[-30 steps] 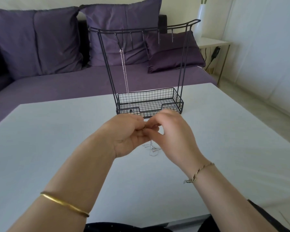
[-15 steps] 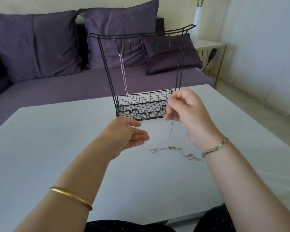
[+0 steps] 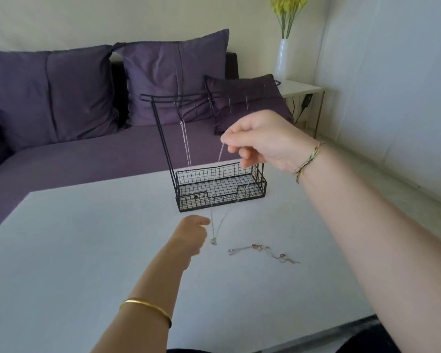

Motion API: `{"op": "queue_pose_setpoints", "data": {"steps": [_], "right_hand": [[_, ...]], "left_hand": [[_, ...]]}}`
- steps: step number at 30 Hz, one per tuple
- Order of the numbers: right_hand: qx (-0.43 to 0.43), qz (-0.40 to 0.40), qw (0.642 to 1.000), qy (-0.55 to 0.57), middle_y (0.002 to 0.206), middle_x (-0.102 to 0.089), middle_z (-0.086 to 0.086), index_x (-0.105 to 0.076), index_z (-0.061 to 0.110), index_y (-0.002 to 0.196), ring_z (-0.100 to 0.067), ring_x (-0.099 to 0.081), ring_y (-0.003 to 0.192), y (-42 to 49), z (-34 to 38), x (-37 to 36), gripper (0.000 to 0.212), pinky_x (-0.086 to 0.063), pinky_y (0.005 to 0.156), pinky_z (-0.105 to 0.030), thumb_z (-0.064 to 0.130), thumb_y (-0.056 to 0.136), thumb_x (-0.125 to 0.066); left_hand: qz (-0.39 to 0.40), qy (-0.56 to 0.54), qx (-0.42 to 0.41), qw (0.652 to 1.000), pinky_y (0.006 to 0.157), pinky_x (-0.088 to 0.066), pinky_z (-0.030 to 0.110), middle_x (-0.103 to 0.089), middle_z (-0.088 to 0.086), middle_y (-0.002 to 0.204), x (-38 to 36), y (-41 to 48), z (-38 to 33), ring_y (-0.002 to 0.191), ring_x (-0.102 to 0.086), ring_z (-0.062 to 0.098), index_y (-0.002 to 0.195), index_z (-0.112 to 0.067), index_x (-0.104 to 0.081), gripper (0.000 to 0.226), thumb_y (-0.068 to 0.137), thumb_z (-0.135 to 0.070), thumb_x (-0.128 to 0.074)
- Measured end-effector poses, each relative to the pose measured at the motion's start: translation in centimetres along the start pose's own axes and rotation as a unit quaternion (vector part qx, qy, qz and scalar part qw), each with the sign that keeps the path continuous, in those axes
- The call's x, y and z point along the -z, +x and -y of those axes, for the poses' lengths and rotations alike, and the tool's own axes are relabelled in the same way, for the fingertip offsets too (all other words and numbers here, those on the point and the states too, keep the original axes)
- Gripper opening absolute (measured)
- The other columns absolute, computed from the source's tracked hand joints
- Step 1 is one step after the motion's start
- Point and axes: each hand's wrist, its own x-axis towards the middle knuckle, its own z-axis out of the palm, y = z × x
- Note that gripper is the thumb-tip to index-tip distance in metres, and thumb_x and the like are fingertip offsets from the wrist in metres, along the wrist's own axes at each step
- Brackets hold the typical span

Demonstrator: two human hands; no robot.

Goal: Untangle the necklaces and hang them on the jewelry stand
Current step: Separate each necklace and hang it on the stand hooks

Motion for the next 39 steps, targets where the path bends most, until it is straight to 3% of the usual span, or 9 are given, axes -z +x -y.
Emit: {"op": "queue_pose_setpoints", "data": {"steps": [2,5,7,11,18,26,29,33,39], "right_hand": [[-0.019,0.038,0.999,0.007,0.067,-0.059,-0.006,-0.066,-0.004,0.094,-0.007,-0.049,0.045,0.5,-0.1,-0.1,0.013,-0.053,0.048,-0.022,0.007,0.088,-0.064],[-0.036,0.082,0.996,0.013,0.072,-0.06,-0.009,-0.064,-0.006,0.102,-0.01,-0.052,0.051,1.4,0.2,-0.1,0.02,-0.055,0.052,-0.023,0.009,0.091,-0.059],[-0.051,0.096,0.993,0.049,0.072,-0.06,-0.01,-0.063,-0.003,0.1,-0.011,-0.051,0.052,1.9,0.6,0.0,0.02,-0.053,0.051,-0.023,0.013,0.096,-0.052],[-0.071,0.094,0.989,0.09,0.074,-0.058,-0.014,-0.056,0.004,0.087,-0.015,-0.051,0.053,3.1,1.0,1.1,0.027,-0.054,0.053,-0.026,0.02,0.101,-0.04],[-0.035,0.113,0.993,-0.011,0.062,-0.062,-0.002,-0.066,0.004,0.088,-0.016,-0.054,0.068,5.6,-0.1,2.3,0.011,-0.053,0.056,-0.021,-0.004,0.086,-0.059],[0.013,0.03,0.983,-0.178,0.073,-0.07,-0.013,-0.073,0.008,0.086,-0.013,-0.057,0.057,8.2,-0.4,2.2,0.011,-0.052,0.056,-0.02,0.002,0.083,-0.064],[0.058,-0.043,0.973,-0.22,0.077,-0.072,-0.011,-0.074,0.009,0.084,-0.01,-0.061,0.057,9.0,-0.2,2.2,0.01,-0.054,0.06,-0.021,0.01,0.085,-0.065],[0.111,-0.106,0.942,-0.299,0.072,-0.071,-0.012,-0.074,0.006,0.079,-0.022,-0.068,0.065,10.5,0.1,1.6,0.015,-0.057,0.067,-0.032,0.01,0.083,-0.061],[0.153,-0.159,0.849,-0.479,0.081,-0.068,-0.01,-0.071,0.01,0.083,-0.031,-0.063,0.076,13.3,-0.5,-0.1,0.014,-0.049,0.064,-0.031,0.008,0.084,-0.057]], "left_hand": [[-0.039,-0.111,-0.072,0.99,0.087,-0.043,0.036,-0.058,0.005,0.103,0.4,-0.8,-3.0,0.094,-0.051,0.022,0.093,-0.019,-0.06,0.024,0.093,-0.001,-0.044],[0.014,-0.234,-0.165,0.958,0.092,-0.043,0.036,-0.068,0.0,0.097,1.4,-2.7,-8.6,0.097,-0.062,0.013,0.093,-0.018,-0.065,0.026,0.089,-0.001,-0.045],[0.05,-0.205,-0.2,0.957,0.087,-0.044,0.035,-0.067,0.002,0.082,1.7,-3.2,-11.0,0.083,-0.063,0.015,0.087,-0.013,-0.065,0.024,0.086,0.001,-0.045],[0.011,-0.163,-0.19,0.968,0.071,-0.047,0.028,-0.06,0.011,0.087,2.2,-2.4,-12.7,0.078,-0.051,0.018,0.082,-0.01,-0.061,0.02,0.087,0.004,-0.047],[-0.047,-0.019,-0.243,0.969,0.059,-0.035,0.023,-0.053,-0.006,0.058,3.9,0.8,-14.0,0.06,-0.044,0.01,0.082,-0.012,-0.069,0.011,0.084,-0.004,-0.061],[-0.149,0.204,-0.338,0.907,0.047,-0.034,0.01,-0.056,-0.009,0.065,5.3,3.6,-14.8,0.056,-0.046,0.004,0.08,-0.021,-0.069,0.01,0.087,-0.016,-0.064],[-0.204,0.249,-0.366,0.873,0.057,-0.04,0.011,-0.062,-0.004,0.077,5.9,4.2,-15.7,0.072,-0.054,0.011,0.086,-0.013,-0.069,0.009,0.088,-0.013,-0.06],[-0.264,0.289,-0.365,0.845,0.08,-0.048,0.038,-0.063,0.005,0.091,6.4,5.8,-16.7,0.086,-0.058,0.026,0.089,-0.015,-0.066,0.011,0.088,-0.011,-0.055],[-0.35,0.363,-0.341,0.793,0.079,-0.026,0.035,-0.062,0.003,0.099,6.6,7.8,-16.8,0.097,-0.051,0.028,0.094,-0.019,-0.068,0.021,0.087,-0.01,-0.051]]}}
